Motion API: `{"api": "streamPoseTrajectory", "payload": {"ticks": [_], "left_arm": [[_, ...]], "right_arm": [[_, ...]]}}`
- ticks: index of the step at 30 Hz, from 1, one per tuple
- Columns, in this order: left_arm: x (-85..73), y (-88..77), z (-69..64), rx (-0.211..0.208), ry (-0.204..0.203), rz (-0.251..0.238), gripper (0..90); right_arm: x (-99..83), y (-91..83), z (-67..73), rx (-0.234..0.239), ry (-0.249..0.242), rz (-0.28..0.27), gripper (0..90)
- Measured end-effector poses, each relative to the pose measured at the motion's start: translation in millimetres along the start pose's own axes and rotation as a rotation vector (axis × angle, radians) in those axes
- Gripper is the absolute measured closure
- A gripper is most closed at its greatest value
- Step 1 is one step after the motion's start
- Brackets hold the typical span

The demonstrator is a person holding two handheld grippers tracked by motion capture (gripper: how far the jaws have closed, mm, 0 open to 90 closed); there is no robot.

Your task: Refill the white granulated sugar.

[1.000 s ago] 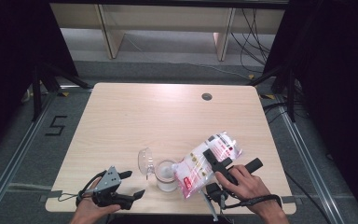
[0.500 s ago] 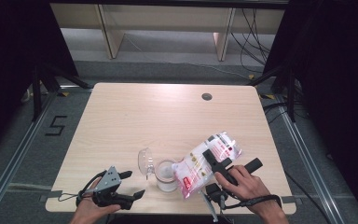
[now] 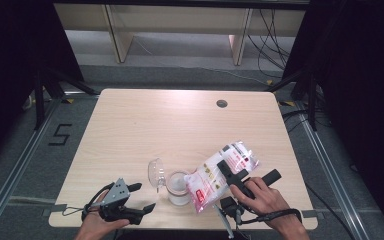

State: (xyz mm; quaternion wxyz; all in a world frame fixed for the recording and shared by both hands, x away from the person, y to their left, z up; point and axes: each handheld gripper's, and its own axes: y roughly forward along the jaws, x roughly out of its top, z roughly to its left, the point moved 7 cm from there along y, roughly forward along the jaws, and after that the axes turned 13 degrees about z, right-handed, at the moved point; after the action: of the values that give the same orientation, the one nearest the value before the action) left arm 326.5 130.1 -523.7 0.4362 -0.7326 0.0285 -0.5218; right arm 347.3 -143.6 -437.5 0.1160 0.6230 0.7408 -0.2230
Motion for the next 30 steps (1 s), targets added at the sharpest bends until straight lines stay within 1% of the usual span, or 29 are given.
{"api": "streamPoseTrajectory", "payload": {"ticks": [30], "left_arm": [[0.1,-0.4,0.2,0.004,0.001,-0.001,17.9]], "right_arm": [[0.5,0.2,0.9,0.005,0.003,-0.010,63.5]]}}
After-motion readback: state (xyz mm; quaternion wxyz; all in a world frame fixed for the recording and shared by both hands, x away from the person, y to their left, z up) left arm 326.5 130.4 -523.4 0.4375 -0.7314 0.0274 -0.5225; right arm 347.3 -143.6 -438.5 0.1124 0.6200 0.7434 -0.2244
